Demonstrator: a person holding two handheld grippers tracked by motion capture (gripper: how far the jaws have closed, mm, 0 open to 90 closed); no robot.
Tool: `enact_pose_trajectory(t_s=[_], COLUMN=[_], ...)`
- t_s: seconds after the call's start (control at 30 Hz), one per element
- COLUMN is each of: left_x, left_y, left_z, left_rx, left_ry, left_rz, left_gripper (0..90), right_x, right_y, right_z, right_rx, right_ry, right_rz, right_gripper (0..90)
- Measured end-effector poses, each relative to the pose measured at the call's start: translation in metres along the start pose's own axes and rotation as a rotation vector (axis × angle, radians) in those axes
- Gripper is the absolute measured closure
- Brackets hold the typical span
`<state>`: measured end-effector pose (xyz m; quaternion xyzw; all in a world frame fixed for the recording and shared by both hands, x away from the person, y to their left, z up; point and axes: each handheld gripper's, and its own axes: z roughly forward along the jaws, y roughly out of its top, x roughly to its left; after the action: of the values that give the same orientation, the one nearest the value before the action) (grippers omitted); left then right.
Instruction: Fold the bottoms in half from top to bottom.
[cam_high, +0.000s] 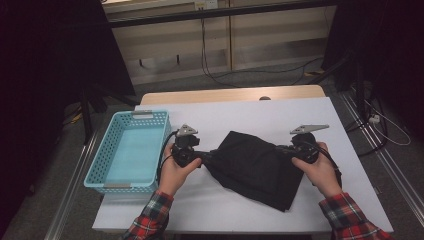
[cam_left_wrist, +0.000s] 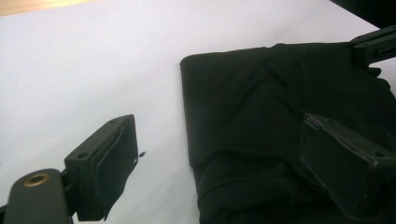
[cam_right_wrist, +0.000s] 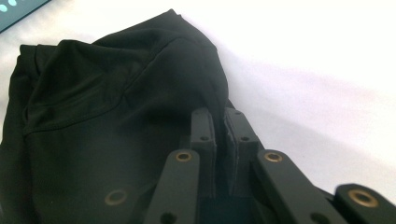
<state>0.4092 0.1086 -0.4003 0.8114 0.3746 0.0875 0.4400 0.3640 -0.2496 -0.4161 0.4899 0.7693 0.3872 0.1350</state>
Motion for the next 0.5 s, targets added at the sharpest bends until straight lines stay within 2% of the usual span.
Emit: enact_pose_trajectory(t_s=[0.5], left_x=[-0.0005], left_y=[0.0000], left_z=[0.0004], left_rx=[0.012], left_ry=[-0.003], left_rz=[0.013], left_gripper=[11.9], right_x=[-0.0054], right_y=[-0.0076], right_z=[-0.0086], right_rx=[0.011], right_ry=[-0.007], right_rz=[0.006], right_gripper=[84.0])
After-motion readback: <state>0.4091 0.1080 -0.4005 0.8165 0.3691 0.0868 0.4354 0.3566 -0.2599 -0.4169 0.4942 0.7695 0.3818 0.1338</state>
